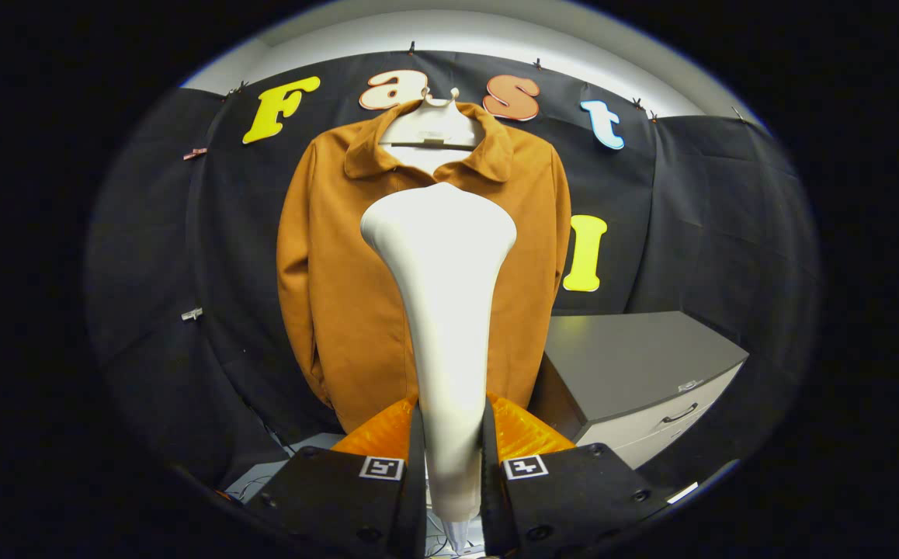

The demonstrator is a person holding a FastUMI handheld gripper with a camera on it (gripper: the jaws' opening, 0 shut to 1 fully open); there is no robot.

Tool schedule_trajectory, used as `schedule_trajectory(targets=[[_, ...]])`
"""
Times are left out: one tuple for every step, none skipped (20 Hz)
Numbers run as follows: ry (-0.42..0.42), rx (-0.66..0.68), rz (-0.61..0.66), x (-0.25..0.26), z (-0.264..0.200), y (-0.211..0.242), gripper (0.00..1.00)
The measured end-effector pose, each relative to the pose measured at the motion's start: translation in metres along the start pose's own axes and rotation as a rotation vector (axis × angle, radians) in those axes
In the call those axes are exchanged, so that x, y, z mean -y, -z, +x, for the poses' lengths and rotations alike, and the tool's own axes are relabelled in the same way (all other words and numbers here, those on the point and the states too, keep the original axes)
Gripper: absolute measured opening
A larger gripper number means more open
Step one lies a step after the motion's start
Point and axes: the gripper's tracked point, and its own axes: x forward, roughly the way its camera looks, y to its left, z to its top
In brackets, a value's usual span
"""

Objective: Iron the clothes twice with a garment steamer, once on the left side and once on the right side.

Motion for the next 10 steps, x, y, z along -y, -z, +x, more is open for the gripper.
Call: schedule_trajectory(targets=[[-0.001, 0.012, 0.002, 0.003, -0.007, -0.007, 0.32], [-0.003, 0.025, 0.007, 0.008, -0.014, -0.014, 0.32], [-0.003, 0.038, 0.009, 0.012, -0.021, -0.02, 0.32], [-0.002, 0.053, 0.01, 0.016, -0.029, -0.028, 0.32], [-0.003, 0.065, 0.009, 0.02, -0.036, -0.035, 0.32], [-0.004, 0.076, 0.007, 0.023, -0.042, -0.04, 0.32], [-0.007, 0.086, 0.008, 0.029, -0.048, -0.048, 0.32], [-0.009, 0.095, 0.01, 0.032, -0.054, -0.054, 0.32], [-0.01, 0.106, 0.013, 0.035, -0.059, -0.06, 0.32], [-0.01, 0.12, 0.014, 0.04, -0.066, -0.067, 0.32]])
